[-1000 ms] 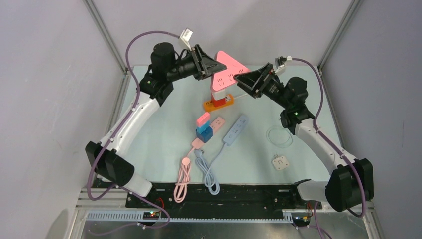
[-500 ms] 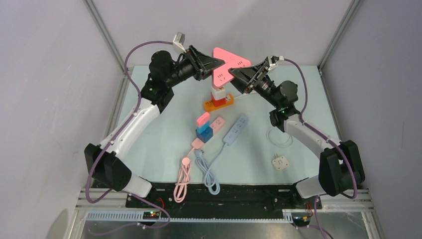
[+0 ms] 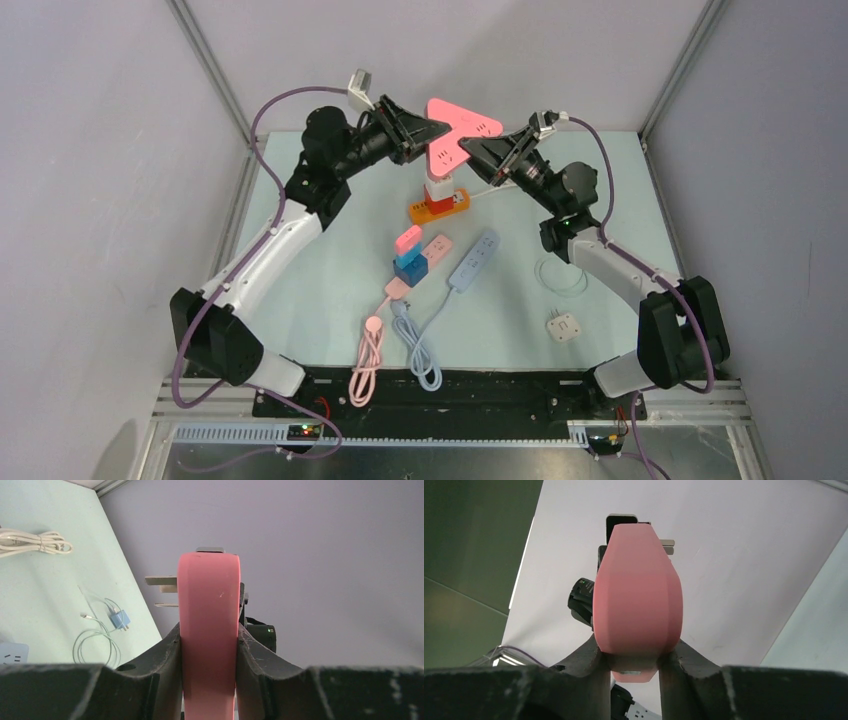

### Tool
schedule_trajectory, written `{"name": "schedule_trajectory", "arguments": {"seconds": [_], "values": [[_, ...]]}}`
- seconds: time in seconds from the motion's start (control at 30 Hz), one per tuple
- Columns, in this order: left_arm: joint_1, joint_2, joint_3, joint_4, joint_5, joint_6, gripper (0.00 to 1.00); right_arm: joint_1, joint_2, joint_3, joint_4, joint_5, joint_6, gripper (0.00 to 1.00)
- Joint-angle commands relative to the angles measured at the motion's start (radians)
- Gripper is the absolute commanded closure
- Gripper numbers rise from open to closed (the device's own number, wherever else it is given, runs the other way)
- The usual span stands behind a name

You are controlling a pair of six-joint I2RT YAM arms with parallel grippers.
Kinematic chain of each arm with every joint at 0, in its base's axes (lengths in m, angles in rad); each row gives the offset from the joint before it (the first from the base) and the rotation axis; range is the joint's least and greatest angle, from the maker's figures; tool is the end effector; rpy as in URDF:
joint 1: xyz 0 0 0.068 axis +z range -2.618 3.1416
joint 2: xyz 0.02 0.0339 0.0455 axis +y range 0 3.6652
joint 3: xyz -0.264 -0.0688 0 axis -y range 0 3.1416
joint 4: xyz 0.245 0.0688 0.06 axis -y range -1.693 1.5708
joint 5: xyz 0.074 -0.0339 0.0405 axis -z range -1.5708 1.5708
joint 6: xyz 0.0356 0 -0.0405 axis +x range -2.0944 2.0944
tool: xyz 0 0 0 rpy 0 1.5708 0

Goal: Insert the plug
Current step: Pick up the plug from the center of the board.

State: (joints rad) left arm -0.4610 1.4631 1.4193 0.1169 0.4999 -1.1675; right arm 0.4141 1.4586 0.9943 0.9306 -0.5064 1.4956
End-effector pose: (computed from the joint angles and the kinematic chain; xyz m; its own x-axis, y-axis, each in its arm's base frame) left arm 0.3005 -0.1683 0.4329 -0.7272 -0.5401 -0.4236 0.3814 0.1951 -0.9036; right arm 0.2954 0.1487 0.3670 -0.7155 0.6381 -0.2846 -0.4667 -0.1333 0.8743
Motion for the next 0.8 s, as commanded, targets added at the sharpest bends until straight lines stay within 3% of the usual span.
{"name": "schedule_trajectory", "arguments": {"seconds": [0.0, 0.03, 0.07, 0.1, 0.17, 0.23, 0.47, 0.67, 0.77], "values": [[-0.014, -0.065, 0.014, 0.083, 0.033, 0.054, 0.71, -0.017, 0.008, 0.038, -0.007, -0.015, -0.013, 0.88], [-0.015, -0.065, 0.009, 0.084, 0.038, 0.07, 0.58, -0.026, 0.007, 0.038, -0.013, -0.019, -0.012, 0.98], [-0.014, -0.069, 0.0, 0.084, 0.04, 0.08, 0.51, -0.031, 0.004, 0.038, -0.029, -0.022, -0.012, 1.0], [-0.013, -0.071, -0.005, 0.084, 0.044, 0.101, 0.38, -0.044, 0.001, 0.038, -0.036, -0.028, -0.015, 1.0], [-0.013, -0.085, -0.034, 0.083, 0.036, 0.145, 0.25, -0.068, -0.018, 0.037, -0.084, -0.042, -0.03, 1.0], [-0.011, -0.102, -0.066, 0.072, 0.028, 0.221, 0.18, -0.1, -0.046, 0.037, -0.147, -0.068, -0.058, 1.0], [0.007, -0.122, -0.131, -0.147, -0.057, 0.471, 0.11, -0.26, -0.139, 0.0, -0.434, -0.219, -0.168, 1.0], [0.005, -0.128, -0.115, -0.208, -0.09, 0.538, 0.1, -0.321, -0.222, -0.057, -0.854, -0.317, -0.382, 1.0], [-0.009, -0.11, -0.089, -0.216, -0.078, 0.559, 0.12, -0.325, -0.254, -0.112, -0.937, -0.326, -0.441, 1.0]]}}
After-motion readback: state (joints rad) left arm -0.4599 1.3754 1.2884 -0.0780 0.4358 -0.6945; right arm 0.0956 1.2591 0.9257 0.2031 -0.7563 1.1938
